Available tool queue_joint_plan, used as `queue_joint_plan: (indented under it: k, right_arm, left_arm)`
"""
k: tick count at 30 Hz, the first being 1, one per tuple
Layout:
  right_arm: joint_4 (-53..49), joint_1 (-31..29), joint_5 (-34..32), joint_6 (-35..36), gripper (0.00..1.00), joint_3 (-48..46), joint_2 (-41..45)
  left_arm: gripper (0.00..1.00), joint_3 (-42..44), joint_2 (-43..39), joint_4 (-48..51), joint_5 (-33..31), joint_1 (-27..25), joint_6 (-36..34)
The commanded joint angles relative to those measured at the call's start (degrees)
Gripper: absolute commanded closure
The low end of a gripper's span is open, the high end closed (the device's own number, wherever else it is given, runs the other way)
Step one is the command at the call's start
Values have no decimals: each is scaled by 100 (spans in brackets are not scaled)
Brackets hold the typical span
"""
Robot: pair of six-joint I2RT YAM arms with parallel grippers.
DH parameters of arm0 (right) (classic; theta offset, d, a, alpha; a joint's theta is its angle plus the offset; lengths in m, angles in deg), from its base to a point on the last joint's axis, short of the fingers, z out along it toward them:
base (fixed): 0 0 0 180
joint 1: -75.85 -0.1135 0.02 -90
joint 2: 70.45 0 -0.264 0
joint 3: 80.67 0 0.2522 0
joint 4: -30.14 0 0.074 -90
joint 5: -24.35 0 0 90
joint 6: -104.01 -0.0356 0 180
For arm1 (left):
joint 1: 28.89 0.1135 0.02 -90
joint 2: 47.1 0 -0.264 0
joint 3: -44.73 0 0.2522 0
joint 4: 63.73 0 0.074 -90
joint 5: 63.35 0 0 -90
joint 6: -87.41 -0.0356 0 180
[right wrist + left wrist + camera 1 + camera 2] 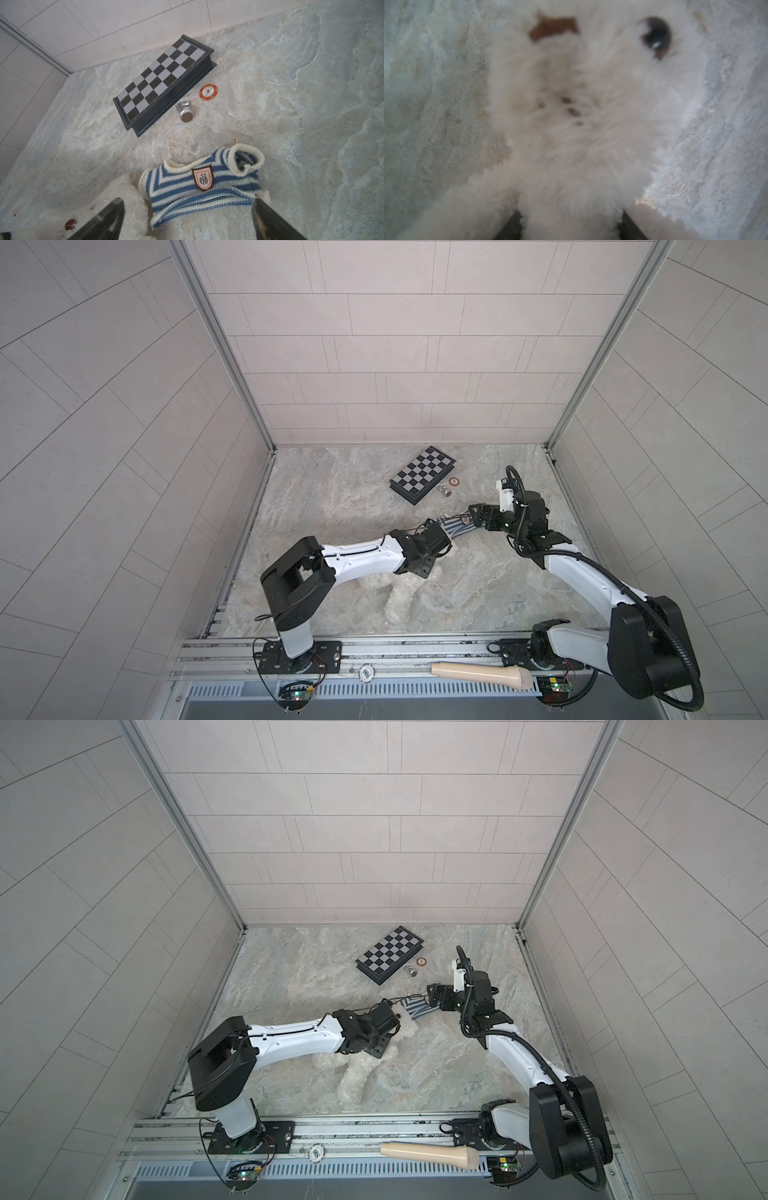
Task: Dress the teddy bear
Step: 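Grasp the teddy bear with the left gripper and sit it upright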
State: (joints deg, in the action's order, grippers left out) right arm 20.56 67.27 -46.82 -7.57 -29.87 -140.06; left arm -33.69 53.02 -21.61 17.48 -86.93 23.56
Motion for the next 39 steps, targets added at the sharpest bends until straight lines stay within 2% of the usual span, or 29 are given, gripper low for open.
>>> queue_joint_plan:
  k: [1,2,5,14,20,28,30,32,39]
  right_arm:
    - [-365,-145,-58,254,3,287,-128]
    - [-454,-229,-103,319,3,348,-170]
    - [-663,-418,-115,543,5,583,-364]
    - [-1577,-885,-125,1167,15,1513,-1385]
    - [-1756,-1049,-524,1172,26,1910,-1881]
    - [-2109,-1433,-779,1004,30,2512,-2797]
    - [-2516,-1461,-910,977,34,2747,-2989]
    - [-2472,-1519,-1129,982,35,2678,-3043]
    - [-2674,-1623,-1061,794,35,2604,-3242]
  left_arm:
    - [68,310,-131,-164,82,37,-56]
    - [75,390,-209,-217,93,69,-71]
    - [86,660,-515,-408,113,182,-146]
    - [100,1751,-2298,-1161,-11,517,-400]
    - [100,2284,-3368,-1424,386,1007,-390]
    - [100,2769,-4435,-1521,533,1375,-445]
    - [98,2889,-4592,-1573,641,1494,-439]
    - [97,2987,-4686,-1650,696,1563,-422]
    - [95,3203,-4931,-1909,668,1612,-389]
